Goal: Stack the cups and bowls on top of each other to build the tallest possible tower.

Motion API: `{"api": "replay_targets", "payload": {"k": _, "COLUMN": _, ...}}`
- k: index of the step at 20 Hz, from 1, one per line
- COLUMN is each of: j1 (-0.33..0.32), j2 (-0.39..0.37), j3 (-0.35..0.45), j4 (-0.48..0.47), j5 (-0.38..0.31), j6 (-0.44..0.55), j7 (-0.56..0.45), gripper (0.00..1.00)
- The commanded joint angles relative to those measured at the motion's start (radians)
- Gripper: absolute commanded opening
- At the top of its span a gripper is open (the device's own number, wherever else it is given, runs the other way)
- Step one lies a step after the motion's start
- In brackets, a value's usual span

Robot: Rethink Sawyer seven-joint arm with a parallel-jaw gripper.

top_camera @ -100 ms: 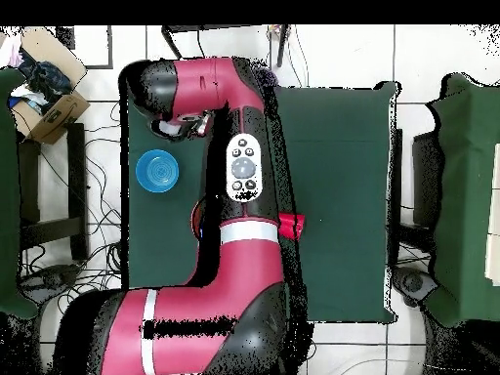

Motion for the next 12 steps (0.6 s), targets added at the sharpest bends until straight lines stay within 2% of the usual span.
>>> {"api": "replay_targets", "payload": {"k": 1, "j1": 0.022, "j2": 0.029, "j3": 0.024, "j4": -0.015, "j5": -0.015, "j6": -0.057, "j7": 0.082, "gripper": 1.0}}
{"api": "replay_targets", "payload": {"k": 12, "j1": 0.04, "j2": 0.036, "j3": 0.006, "j4": -0.041, "j5": 0.003, "j6": -0.012, "j7": 0.103, "gripper": 1.0}}
